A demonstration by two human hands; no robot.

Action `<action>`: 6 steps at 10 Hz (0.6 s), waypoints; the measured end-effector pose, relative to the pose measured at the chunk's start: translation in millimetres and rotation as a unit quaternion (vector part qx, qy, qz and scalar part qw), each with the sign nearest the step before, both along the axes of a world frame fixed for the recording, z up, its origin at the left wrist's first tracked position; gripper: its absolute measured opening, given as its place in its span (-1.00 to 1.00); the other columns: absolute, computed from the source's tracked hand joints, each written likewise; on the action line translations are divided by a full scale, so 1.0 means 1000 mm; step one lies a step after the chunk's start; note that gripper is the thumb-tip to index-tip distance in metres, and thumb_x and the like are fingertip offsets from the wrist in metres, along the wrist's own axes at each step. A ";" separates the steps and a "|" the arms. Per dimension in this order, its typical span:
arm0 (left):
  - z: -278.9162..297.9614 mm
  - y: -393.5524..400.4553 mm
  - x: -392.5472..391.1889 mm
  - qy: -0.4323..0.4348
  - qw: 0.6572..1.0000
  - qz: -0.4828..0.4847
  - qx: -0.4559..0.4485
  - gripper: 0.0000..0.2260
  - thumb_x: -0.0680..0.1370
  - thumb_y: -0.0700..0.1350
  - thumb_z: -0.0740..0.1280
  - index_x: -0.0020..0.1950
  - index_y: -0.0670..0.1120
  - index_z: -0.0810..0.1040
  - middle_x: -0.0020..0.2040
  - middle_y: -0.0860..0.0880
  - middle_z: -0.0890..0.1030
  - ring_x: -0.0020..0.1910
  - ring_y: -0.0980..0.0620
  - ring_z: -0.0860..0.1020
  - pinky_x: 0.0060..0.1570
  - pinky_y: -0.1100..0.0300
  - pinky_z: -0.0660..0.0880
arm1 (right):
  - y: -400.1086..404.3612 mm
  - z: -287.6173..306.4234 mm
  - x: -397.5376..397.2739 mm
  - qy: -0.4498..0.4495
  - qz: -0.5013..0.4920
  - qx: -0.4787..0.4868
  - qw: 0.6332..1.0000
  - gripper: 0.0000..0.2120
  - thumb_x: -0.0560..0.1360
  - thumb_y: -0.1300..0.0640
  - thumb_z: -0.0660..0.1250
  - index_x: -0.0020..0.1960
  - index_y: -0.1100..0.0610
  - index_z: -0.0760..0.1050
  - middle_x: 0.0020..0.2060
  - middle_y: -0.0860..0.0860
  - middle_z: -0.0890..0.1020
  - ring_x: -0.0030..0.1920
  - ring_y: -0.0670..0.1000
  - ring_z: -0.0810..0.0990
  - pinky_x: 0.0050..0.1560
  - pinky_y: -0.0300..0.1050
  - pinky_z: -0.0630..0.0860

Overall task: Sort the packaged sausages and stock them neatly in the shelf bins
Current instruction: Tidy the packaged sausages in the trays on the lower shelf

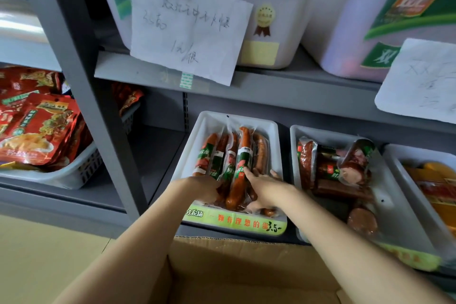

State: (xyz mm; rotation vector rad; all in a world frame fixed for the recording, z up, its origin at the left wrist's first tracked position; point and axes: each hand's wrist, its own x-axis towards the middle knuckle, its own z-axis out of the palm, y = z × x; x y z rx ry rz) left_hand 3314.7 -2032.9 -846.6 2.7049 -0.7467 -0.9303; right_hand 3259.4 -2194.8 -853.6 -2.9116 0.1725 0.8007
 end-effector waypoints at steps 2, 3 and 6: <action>0.020 0.001 -0.022 -0.120 0.989 0.043 -0.081 -0.70 0.61 -0.13 0.15 0.30 -0.14 0.48 0.26 -0.16 0.51 0.21 -0.14 0.49 0.12 0.15 0.42 | -0.025 0.032 -0.055 -0.170 -0.119 0.196 0.958 -0.36 0.54 0.00 0.29 0.53 -0.01 0.08 0.49 -0.01 0.23 0.47 0.03 0.22 0.41 -0.01 0.23; 0.031 -0.017 -0.046 -0.212 0.968 0.016 -0.132 -0.68 0.60 -0.14 0.13 0.34 -0.04 0.45 0.16 -0.16 0.57 0.09 -0.16 0.54 0.00 0.10 0.46 | -0.051 0.048 -0.092 -0.244 -0.141 0.139 0.949 -0.48 0.57 0.10 0.25 0.49 0.02 0.19 0.47 -0.01 0.27 0.45 0.02 0.25 0.38 -0.08 0.24; 0.033 -0.092 -0.105 -0.132 0.970 -0.134 -0.154 -0.60 0.63 -0.15 0.06 0.48 0.04 0.27 0.34 -0.14 0.46 0.16 -0.13 0.52 0.09 0.09 0.47 | -0.129 0.055 -0.156 -0.179 -0.229 0.045 0.956 -0.67 0.61 0.12 0.18 0.36 0.05 0.40 0.37 0.06 0.42 0.30 0.05 0.43 0.22 -0.14 0.37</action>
